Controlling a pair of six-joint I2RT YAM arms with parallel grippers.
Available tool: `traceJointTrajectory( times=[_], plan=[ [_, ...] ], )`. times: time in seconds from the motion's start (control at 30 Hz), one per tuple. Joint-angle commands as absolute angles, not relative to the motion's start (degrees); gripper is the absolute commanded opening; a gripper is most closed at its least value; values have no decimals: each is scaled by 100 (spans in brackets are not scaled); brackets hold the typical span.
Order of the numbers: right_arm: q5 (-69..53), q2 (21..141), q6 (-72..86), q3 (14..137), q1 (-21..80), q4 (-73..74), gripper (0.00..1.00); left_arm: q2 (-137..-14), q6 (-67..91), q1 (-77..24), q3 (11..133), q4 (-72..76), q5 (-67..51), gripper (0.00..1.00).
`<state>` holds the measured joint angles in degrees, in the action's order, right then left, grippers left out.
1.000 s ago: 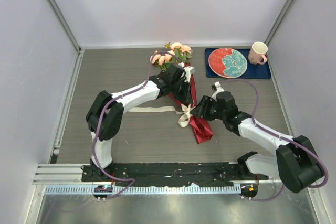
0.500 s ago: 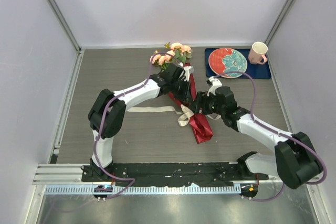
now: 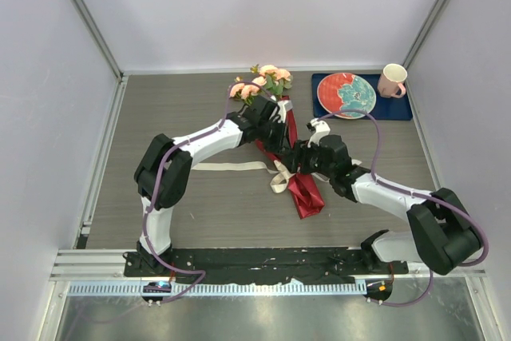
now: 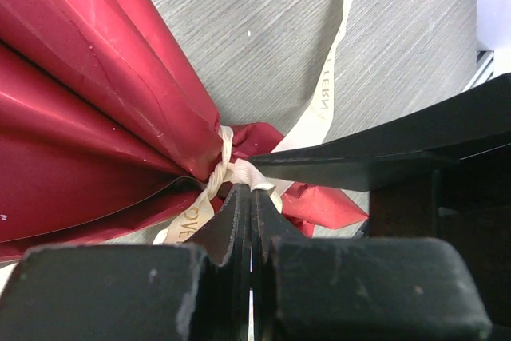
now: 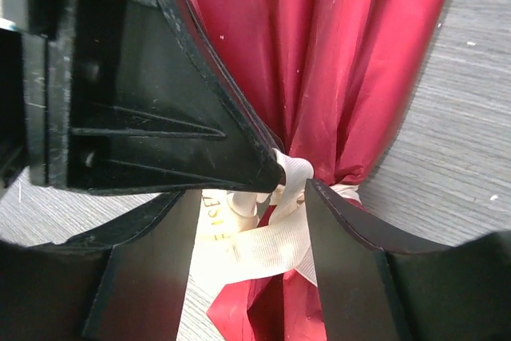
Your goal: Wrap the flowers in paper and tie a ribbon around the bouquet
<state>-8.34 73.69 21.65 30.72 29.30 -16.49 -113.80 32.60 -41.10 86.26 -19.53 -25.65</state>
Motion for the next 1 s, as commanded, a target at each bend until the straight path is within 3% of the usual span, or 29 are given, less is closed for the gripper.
traceJointTrajectory(
  times=[0.0, 0.2, 0.33, 0.5, 0.97],
  plan=[
    [-510, 7541, 2232, 3155, 3085, -2118, 59, -11390, 3375, -4096, 8798, -1723, -2804, 0],
    [272, 7532, 2311, 3155, 3173, -2022, 50, -11364, 3375, -4096, 8745, -1696, -2856, 0],
    [351, 7559, 2417, 3164, 3173, -2030, 37, -11347, 3375, -4087, 8692, -1670, -2883, 0],
    [422, 7576, 2549, 3155, 3173, -2144, 49, -11373, 3358, -4096, 8684, -1705, -2900, 0],
    [378, 7383, 3164, 2681, 3173, -3067, 51, -11619, 3533, -4026, 8798, -1802, -3032, 1]
  ],
)
